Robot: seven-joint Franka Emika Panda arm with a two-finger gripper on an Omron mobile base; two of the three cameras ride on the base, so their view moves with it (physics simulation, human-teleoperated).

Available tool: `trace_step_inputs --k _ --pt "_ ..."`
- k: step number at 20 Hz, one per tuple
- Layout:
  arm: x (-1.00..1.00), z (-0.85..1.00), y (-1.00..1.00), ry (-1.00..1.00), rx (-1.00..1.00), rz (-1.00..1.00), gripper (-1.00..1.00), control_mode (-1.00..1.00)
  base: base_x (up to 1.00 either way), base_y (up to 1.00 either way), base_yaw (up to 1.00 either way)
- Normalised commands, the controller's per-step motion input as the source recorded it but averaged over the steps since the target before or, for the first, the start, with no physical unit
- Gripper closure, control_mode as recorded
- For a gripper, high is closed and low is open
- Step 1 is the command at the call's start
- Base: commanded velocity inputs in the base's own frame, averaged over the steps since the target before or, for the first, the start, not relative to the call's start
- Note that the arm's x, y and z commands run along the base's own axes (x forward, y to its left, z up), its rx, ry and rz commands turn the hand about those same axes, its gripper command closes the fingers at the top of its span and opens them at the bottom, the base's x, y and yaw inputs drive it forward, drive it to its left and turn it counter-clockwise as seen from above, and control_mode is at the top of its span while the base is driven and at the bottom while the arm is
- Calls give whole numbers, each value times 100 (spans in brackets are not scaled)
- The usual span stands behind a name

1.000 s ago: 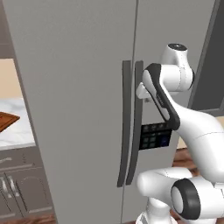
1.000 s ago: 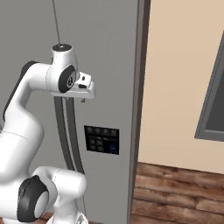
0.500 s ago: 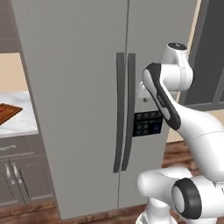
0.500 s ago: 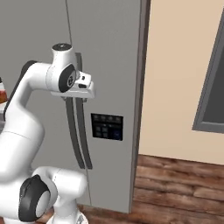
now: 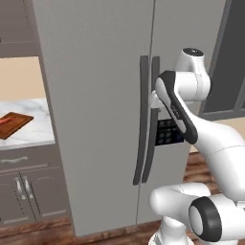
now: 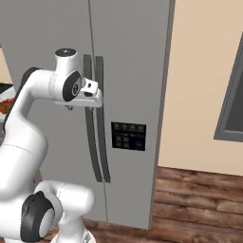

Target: Retrieve a lemon from the fridge and place it on the cutting board with the fish.

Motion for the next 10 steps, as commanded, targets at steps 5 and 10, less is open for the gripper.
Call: trace_step_inputs --k 5,10 --pt "0 0 0 0 0 0 -100 100 -25 0 -6" --pt "0 0 0 0 0 0 -100 100 -43 0 0"
